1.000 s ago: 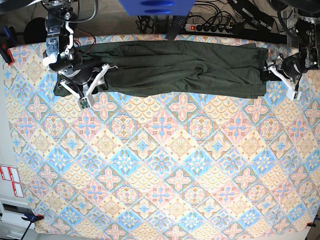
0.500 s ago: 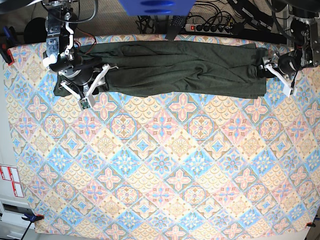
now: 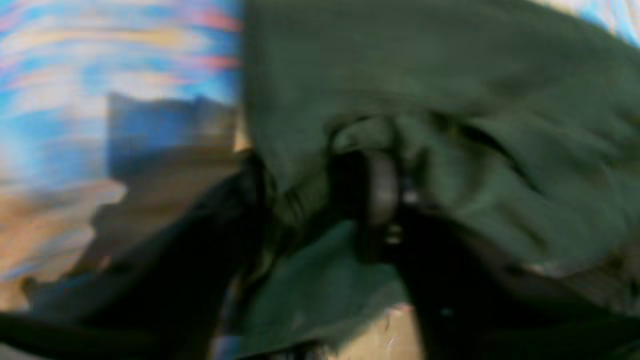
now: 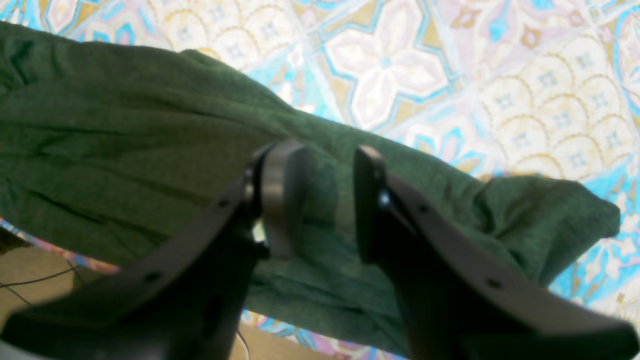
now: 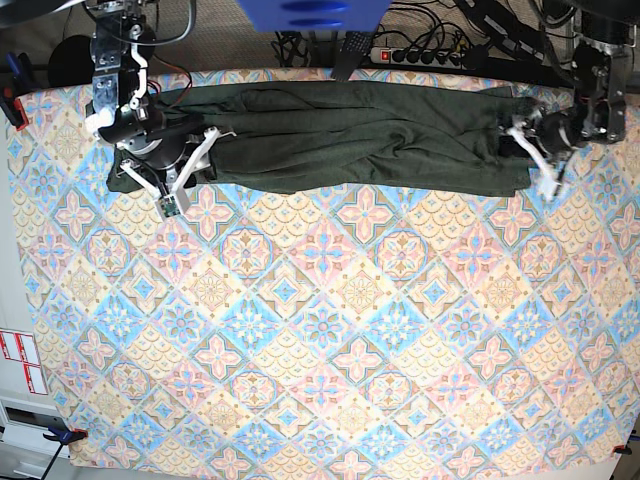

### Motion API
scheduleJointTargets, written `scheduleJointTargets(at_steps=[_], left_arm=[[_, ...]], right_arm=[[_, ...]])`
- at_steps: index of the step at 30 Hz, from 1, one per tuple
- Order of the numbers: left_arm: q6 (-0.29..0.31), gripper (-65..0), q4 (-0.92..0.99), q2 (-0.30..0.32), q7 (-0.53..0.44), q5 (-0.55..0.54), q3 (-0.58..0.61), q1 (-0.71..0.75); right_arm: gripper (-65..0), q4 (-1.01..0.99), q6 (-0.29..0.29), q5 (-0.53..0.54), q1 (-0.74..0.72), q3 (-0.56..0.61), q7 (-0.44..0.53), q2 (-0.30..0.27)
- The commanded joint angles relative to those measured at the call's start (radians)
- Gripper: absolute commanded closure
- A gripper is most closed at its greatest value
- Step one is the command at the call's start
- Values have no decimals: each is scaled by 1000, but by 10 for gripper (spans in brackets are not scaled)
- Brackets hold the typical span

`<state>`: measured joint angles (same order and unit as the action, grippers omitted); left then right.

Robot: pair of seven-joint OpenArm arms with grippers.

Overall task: Fold the T-shirt properly
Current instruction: 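Fold the held end inward toward the right gripper with the left gripper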

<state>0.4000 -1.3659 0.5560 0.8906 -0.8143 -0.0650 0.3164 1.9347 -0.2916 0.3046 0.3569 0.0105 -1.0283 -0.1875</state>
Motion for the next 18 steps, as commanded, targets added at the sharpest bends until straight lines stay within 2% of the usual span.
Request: scheduleJointTargets(at_steps=[1,5,8,9,18], left_arm=[[46,-175,-33,-6,35,-17,31,8],[75,-132,-34,-20,34,-17,27,2],[75,-14,-34,-21,31,-17,26,0],[75,0,-34,-21,31,-15,18,-1],[73,0,-27,-20,31,-7,-177,-29]], right_arm=[[-196,16,-2,8,-3,-4,18,-10],[-196,16,-2,8,-3,-4,16,-10],[-196,16,-2,8,-3,-5,18,-10],[-196,16,-2,8,-3,-5,18,-10],[-196,16,-2,8,-3,-5,16,-10]])
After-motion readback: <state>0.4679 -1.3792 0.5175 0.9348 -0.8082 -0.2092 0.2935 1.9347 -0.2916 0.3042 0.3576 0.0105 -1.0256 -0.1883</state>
